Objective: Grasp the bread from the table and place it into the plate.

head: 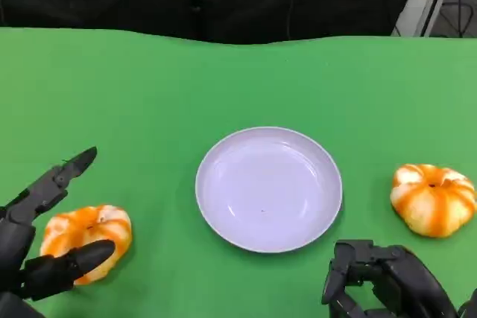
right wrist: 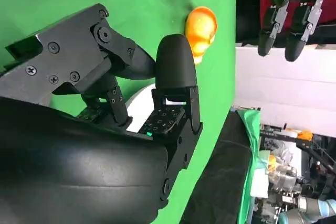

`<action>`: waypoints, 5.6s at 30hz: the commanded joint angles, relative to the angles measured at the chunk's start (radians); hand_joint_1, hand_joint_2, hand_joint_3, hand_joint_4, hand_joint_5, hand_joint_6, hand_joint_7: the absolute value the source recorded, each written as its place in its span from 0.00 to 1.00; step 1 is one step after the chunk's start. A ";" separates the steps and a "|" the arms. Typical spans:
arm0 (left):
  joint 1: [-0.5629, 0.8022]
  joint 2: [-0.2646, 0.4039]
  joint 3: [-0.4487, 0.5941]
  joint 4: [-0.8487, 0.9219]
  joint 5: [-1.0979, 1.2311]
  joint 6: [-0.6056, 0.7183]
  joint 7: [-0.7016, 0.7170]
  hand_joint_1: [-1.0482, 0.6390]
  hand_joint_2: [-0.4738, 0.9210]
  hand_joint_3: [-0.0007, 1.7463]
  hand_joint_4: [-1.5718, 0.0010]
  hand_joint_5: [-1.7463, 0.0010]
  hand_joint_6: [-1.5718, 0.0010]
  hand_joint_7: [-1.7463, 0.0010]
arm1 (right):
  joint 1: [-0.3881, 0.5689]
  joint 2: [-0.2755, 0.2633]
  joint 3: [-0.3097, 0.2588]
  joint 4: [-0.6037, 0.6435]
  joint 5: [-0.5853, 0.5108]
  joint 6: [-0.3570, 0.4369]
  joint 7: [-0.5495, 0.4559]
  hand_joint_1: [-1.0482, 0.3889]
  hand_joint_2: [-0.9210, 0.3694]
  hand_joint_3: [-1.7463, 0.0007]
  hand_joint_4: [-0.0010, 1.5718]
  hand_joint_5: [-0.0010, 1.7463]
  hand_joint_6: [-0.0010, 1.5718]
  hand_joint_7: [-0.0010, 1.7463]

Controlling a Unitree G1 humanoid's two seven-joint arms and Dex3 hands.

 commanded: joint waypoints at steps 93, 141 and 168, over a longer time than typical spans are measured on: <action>-0.387 0.311 -0.444 0.633 0.344 0.312 0.222 0.29 0.99 0.06 0.67 0.99 0.63 0.99 | 0.023 -0.009 -0.001 -0.046 -0.004 0.028 -0.017 0.65 0.27 0.40 0.52 0.90 0.54 0.73; -0.399 0.250 -0.423 0.705 0.290 0.205 0.435 0.59 0.96 0.00 0.65 0.00 0.74 0.00 | 0.016 -0.005 -0.001 -0.032 -0.007 0.010 -0.016 0.66 0.27 0.39 0.52 0.89 0.55 0.72; -0.198 0.251 -0.360 0.042 0.356 0.325 0.330 0.55 0.96 0.00 0.66 0.00 0.65 0.13 | 0.017 -0.005 0.001 -0.032 -0.006 0.021 -0.016 0.66 0.27 0.40 0.52 0.90 0.54 0.73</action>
